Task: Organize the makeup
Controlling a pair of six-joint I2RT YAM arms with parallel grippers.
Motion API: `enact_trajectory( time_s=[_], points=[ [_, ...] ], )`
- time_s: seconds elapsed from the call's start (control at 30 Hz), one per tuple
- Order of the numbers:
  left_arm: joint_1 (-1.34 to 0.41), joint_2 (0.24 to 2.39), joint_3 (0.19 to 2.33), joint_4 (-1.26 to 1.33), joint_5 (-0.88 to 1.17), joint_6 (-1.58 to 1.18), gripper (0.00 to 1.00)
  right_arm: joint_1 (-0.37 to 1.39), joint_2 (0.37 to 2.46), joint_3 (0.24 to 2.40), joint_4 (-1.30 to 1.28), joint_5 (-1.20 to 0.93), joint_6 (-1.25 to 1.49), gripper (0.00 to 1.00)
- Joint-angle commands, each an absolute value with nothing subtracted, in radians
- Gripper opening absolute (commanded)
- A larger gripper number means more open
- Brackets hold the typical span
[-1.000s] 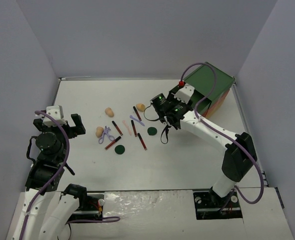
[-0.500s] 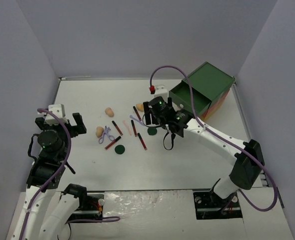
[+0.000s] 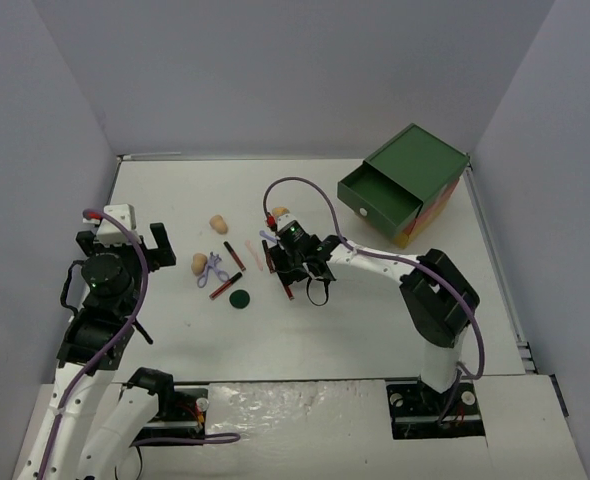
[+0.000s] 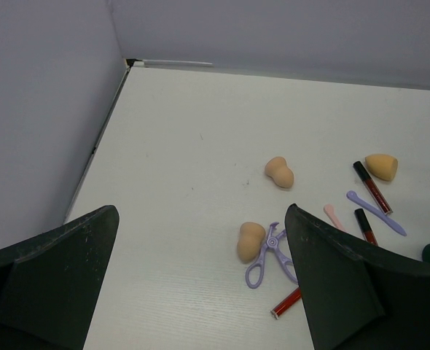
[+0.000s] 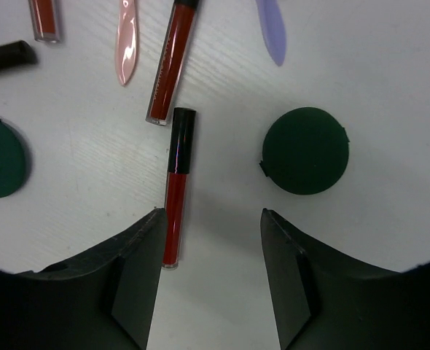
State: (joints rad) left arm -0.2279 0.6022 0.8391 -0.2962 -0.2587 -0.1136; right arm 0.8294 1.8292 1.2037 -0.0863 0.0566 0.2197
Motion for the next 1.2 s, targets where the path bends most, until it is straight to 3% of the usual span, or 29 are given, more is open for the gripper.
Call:
enact_trajectory(
  time_s=[0.0, 0.2, 0.3, 0.43, 0.5, 0.87, 1.17],
  points=[
    [-0.221, 0.623, 0.862, -0.241, -0.244, -0.127, 0.97, 0.838, 1.872, 1.207, 0.020, -0.024, 0.190, 0.47],
    [-0.221, 0.626, 0.862, -0.242, -0.243, -0.127, 0.97, 0.848, 1.934, 1.188, 0.045, -0.038, 0.196, 0.39],
    [-0.219, 0.626, 0.863, -0.242, -0.242, -0.127, 0.97, 0.848, 1.945, 1.167, 0.055, -0.035, 0.204, 0.30],
    [-0.219, 0.626, 0.864, -0.244, -0.242, -0.127, 0.97, 0.850, 1.930, 1.143, 0.057, -0.023, 0.209, 0.06],
    [-0.219, 0.625, 0.863, -0.244, -0.242, -0.127, 0.97, 0.851, 1.901, 1.141, 0.048, -0.017, 0.206, 0.01],
    [-0.219, 0.626, 0.865, -0.246, -0.233, -0.132, 0.97, 0.755, 1.558, 1.422, -0.249, 0.287, 0.014, 0.00],
    [-0.218, 0.635, 0.868, -0.250, -0.227, -0.132, 0.97, 0.450, 1.525, 1.568, -0.271, 0.177, -0.150, 0.00]
  ],
)
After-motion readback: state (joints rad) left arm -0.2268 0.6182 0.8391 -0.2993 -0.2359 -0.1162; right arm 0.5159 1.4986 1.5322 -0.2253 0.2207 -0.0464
